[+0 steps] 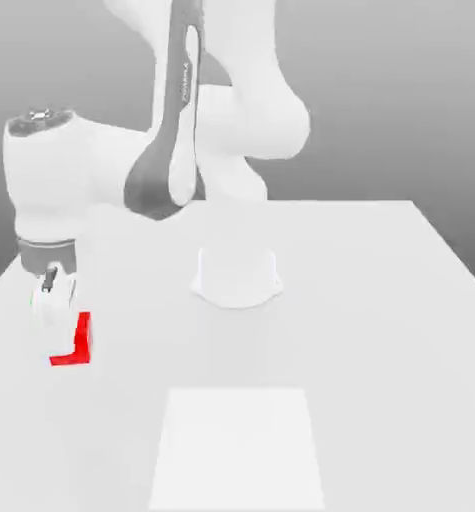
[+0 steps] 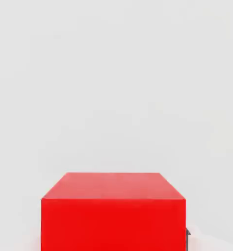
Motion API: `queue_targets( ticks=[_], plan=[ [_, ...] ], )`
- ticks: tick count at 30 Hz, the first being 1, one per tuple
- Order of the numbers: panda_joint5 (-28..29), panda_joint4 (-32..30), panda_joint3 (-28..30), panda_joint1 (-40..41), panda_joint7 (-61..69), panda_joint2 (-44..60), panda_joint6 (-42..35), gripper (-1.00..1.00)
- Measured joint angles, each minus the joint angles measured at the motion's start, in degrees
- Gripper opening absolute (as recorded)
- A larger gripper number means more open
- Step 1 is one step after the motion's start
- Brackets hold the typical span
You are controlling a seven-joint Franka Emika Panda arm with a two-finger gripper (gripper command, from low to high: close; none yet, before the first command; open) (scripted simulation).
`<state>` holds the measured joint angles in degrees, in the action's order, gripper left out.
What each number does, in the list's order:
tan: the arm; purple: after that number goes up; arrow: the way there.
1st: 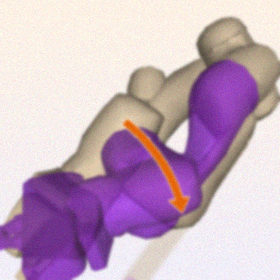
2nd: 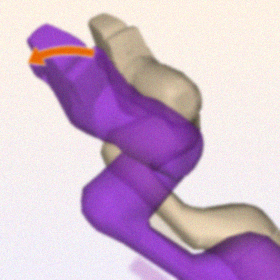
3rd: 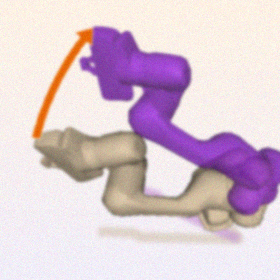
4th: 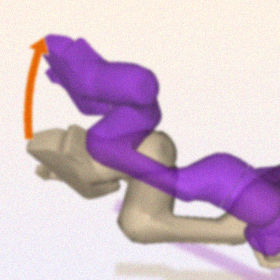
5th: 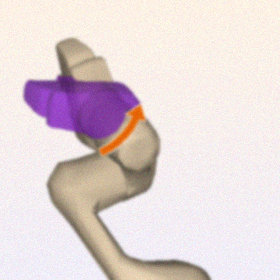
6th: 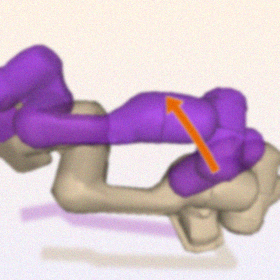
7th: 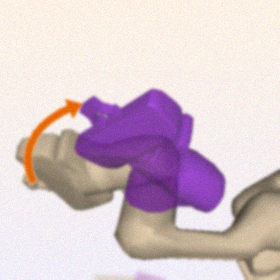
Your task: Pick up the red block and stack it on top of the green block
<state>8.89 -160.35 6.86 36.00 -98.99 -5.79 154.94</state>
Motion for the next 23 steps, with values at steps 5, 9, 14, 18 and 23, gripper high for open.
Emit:
queue_targets(
  ticks=[5,9,14,18,23],
  plan=[
    [1.7,-4.2,7.3,8.7,0.4,-5.6,-1.3,-1.00],
    [0.5,-6.9,12.6,13.6,2.2,-8.1,-1.3,-1.00],
    [-9.1,-6.9,15.7,9.2,8.9,-2.7,3.1,-1.00],
    [-15.6,-6.7,16.2,6.9,13.5,2.1,7.0,-1.00],
    [-16.3,-6.6,16.2,6.3,13.9,6.9,12.4,-1.00]
  ],
)
